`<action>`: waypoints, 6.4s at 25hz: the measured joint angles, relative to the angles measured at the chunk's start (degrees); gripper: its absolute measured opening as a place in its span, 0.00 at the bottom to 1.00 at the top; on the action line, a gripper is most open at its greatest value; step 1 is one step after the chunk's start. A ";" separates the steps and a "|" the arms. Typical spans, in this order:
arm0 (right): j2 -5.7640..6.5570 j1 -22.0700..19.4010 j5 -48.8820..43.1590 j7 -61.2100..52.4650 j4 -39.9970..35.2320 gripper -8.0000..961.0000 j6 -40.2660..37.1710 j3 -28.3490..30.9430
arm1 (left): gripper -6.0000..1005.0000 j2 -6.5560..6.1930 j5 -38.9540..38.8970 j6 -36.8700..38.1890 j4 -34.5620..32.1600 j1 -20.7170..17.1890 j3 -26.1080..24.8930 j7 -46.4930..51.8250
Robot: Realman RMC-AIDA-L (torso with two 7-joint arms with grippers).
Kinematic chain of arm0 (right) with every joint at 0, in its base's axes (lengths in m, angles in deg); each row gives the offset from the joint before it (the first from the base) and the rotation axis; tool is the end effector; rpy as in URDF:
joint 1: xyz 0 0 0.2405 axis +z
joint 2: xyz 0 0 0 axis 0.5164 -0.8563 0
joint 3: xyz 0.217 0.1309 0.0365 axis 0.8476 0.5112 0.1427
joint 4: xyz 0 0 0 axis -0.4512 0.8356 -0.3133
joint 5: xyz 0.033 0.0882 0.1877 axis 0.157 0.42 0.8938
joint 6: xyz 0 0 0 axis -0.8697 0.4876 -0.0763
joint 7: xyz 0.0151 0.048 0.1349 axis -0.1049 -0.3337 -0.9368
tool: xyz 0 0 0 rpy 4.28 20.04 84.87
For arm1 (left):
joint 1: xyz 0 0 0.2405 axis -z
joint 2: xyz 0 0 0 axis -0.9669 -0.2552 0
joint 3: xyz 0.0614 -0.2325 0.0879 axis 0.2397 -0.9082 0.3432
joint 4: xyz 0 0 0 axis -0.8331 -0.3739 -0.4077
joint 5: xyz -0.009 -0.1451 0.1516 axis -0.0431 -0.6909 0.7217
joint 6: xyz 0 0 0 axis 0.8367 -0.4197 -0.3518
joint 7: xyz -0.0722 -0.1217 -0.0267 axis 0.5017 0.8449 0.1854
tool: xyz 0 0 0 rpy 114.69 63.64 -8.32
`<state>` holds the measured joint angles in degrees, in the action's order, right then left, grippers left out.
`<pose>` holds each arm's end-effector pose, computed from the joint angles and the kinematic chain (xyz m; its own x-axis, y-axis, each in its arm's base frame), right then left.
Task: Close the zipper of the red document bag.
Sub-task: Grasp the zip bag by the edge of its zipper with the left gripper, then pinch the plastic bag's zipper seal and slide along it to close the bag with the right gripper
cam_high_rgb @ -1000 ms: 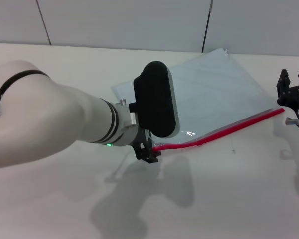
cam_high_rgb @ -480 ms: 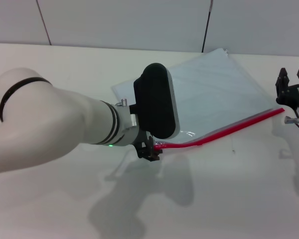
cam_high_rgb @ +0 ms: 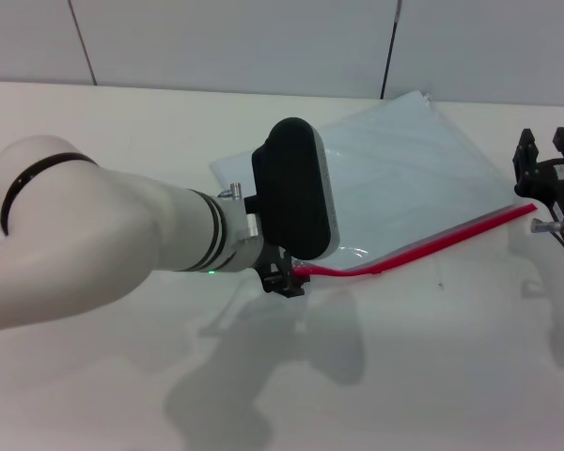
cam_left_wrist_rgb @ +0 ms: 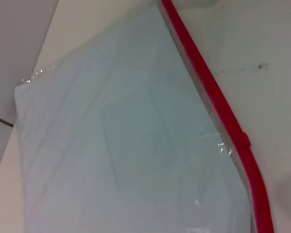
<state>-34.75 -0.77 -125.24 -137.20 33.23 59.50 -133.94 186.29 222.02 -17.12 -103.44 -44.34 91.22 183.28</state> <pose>0.2856 0.3617 -0.0550 0.7444 -0.1035 -0.6597 -0.6675 -0.0872 -0.7395 -0.1574 0.3551 -0.0967 0.9381 -0.0181 -0.3460 -0.1981 -0.8473 -0.4928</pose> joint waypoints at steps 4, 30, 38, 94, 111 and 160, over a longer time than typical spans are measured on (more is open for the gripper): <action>0.00 0.00 0.00 0.00 0.00 0.42 -0.08 0.00 | 0.87 0.00 0.00 -1.31 1.31 0.01 0.03 0.01; 0.00 0.17 0.00 0.00 0.16 0.42 -1.01 0.00 | 0.23 0.09 0.18 -7.44 5.60 0.48 0.12 0.00; 0.00 0.18 0.00 0.00 -0.31 0.42 -1.00 -0.14 | 0.11 0.09 0.23 -10.24 5.63 -0.03 -0.68 0.62; 10.08 -5.90 -27.54 12.51 -50.66 0.40 -72.47 42.30 | 0.06 0.09 6.85 -23.64 -0.22 -8.29 -2.17 6.78; 0.65 -4.89 -23.63 51.51 -47.14 0.33 -93.89 60.71 | 0.06 -0.08 6.76 -23.67 -1.59 -8.37 -2.43 7.49; 0.18 -8.09 -30.61 67.41 -40.67 0.33 -67.10 41.91 | 0.06 -0.13 7.13 -23.04 -1.84 -8.08 -2.96 6.96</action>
<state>-34.57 -8.86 -155.85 -69.78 -7.44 -7.60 -92.03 186.16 229.15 -40.15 -105.29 -52.42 88.26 190.23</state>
